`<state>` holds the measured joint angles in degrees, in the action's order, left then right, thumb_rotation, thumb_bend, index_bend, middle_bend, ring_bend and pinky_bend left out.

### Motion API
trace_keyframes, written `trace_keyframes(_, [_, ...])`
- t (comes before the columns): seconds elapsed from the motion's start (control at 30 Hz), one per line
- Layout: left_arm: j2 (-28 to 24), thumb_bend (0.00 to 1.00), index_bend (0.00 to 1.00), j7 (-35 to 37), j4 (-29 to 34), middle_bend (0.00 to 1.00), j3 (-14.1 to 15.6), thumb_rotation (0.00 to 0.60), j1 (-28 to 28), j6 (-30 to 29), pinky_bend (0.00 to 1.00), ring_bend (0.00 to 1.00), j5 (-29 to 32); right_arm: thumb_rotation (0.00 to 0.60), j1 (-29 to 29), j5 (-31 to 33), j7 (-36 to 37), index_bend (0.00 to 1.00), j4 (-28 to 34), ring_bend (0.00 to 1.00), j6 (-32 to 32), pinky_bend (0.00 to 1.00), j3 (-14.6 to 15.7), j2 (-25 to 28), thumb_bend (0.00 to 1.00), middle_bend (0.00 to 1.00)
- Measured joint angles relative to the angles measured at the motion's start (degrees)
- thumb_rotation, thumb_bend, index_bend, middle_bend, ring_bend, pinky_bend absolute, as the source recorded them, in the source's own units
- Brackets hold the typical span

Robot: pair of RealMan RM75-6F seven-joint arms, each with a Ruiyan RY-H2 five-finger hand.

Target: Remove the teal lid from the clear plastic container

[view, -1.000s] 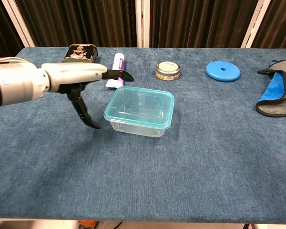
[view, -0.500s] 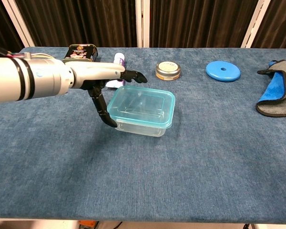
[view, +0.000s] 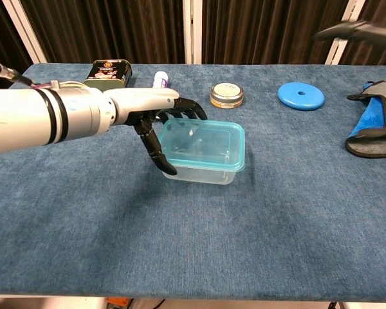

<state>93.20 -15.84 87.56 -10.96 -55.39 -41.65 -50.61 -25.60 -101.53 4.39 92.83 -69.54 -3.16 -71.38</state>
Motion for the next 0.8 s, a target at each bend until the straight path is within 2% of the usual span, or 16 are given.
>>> trace_keyframes(0.17, [0.5,0.00,0.34,0.5,0.5,0.29,0.2,0.600,0.1,-1.2,0.25,0.20,-0.1,0.600,-4.6,-1.1,-0.4,0.00,-2.3,0.00,3.6,0.00,-0.5,-5.9,0.09,0.00])
trace_keyframes(0.33, [0.5,0.00,0.34,1.9,1.0,0.29,0.2,0.600,0.4,-1.8,0.26,0.20,-0.5,0.600,-6.9,-1.9,-0.9,0.00,-8.2,0.00,4.9,0.00,-0.5,-12.6,0.09,0.00])
trace_keyframes(0.6, [1.3,0.00,0.34,3.0,0.3,0.29,0.6,0.600,0.5,-2.1,0.26,0.20,-1.4,0.600,-7.7,-3.6,-1.3,0.00,-18.3,0.00,0.2,0.00,0.4,-21.1,0.08,0.00])
trace_keyframes(0.8, [1.9,0.00,0.34,3.0,-0.3,0.29,0.9,0.600,0.4,-2.4,0.26,0.20,-1.6,0.600,-7.6,-3.4,-1.2,0.00,-23.1,0.00,-2.6,0.00,1.3,-25.3,0.07,0.00])
